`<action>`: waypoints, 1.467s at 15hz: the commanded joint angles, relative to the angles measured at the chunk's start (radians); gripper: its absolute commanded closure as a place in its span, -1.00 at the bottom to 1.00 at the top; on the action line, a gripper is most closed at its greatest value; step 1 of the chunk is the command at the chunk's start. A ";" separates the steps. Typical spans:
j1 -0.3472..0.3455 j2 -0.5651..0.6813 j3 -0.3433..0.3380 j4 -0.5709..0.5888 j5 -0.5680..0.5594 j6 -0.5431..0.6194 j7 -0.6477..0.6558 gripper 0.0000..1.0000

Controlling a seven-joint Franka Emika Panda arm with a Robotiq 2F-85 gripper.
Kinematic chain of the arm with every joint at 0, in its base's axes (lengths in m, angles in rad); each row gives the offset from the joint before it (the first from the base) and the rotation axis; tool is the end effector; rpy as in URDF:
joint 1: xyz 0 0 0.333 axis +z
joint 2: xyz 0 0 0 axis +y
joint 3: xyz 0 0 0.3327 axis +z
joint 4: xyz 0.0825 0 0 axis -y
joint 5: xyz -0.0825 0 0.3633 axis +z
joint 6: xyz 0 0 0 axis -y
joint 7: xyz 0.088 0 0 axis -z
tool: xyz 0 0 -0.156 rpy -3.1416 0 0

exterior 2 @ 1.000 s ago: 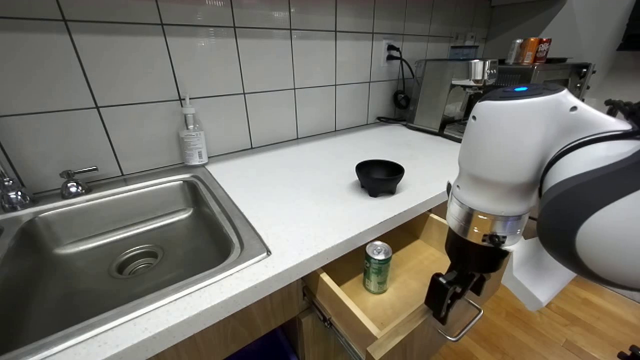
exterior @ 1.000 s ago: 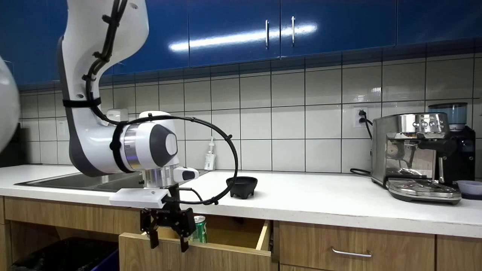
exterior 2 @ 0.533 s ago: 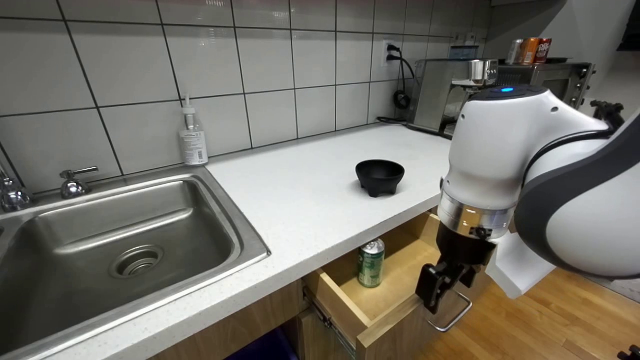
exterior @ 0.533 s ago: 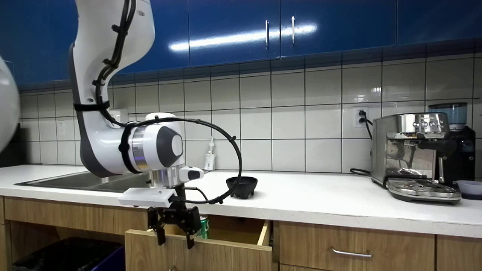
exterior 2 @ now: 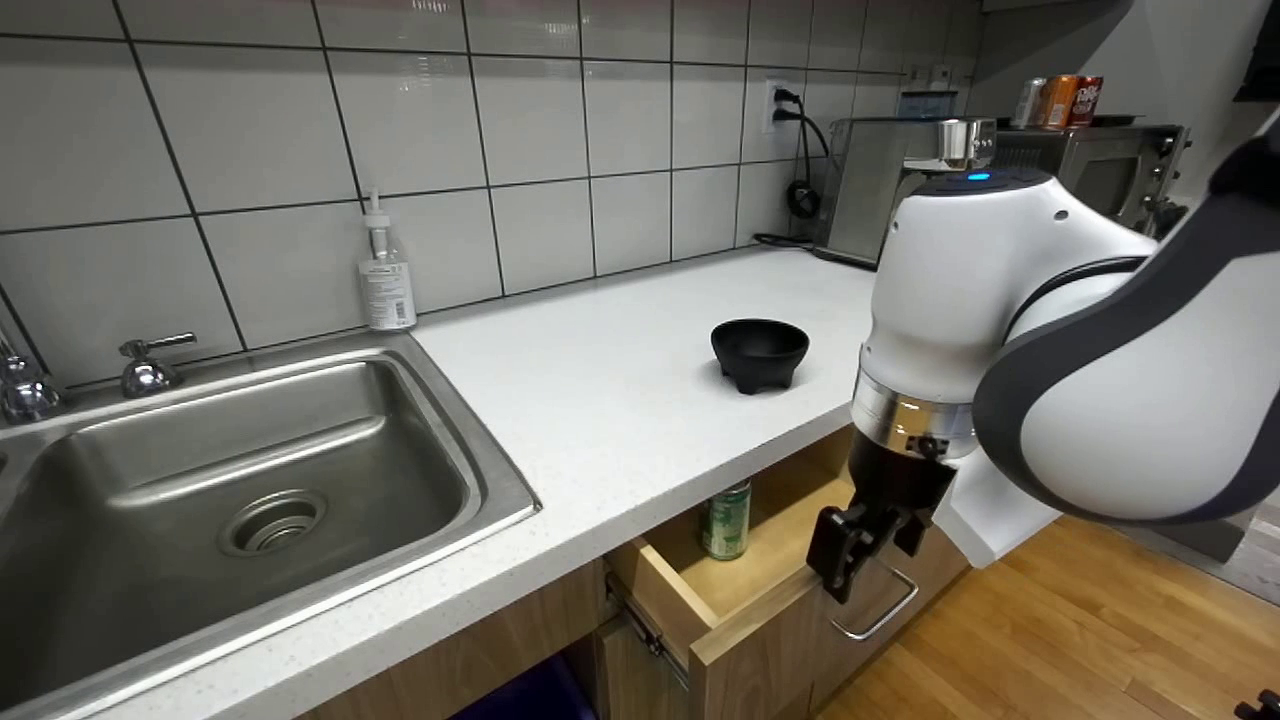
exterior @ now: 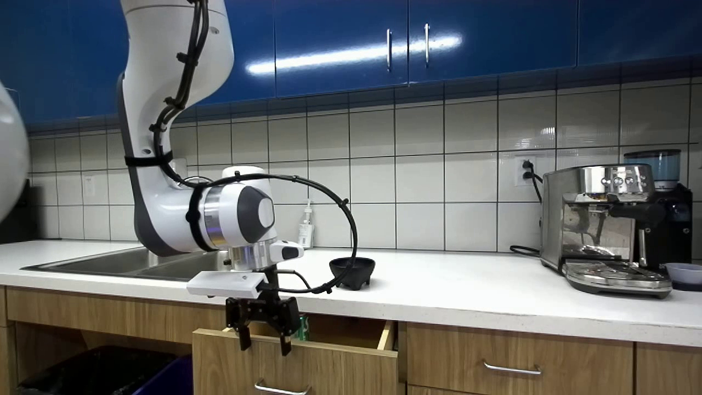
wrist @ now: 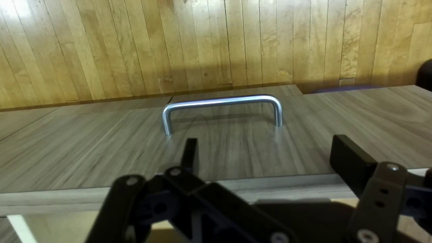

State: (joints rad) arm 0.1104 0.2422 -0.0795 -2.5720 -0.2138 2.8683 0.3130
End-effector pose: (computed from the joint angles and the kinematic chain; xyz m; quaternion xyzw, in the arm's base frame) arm 0.4499 0.0208 0.1676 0.9981 -0.0374 0.0330 0.0359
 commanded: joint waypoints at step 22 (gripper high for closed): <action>-0.046 0.049 0.023 0.150 0.104 -0.095 -0.205 -1.00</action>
State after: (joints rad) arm 0.0859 0.3375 -0.0786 -2.4020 -0.1393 2.7979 0.1381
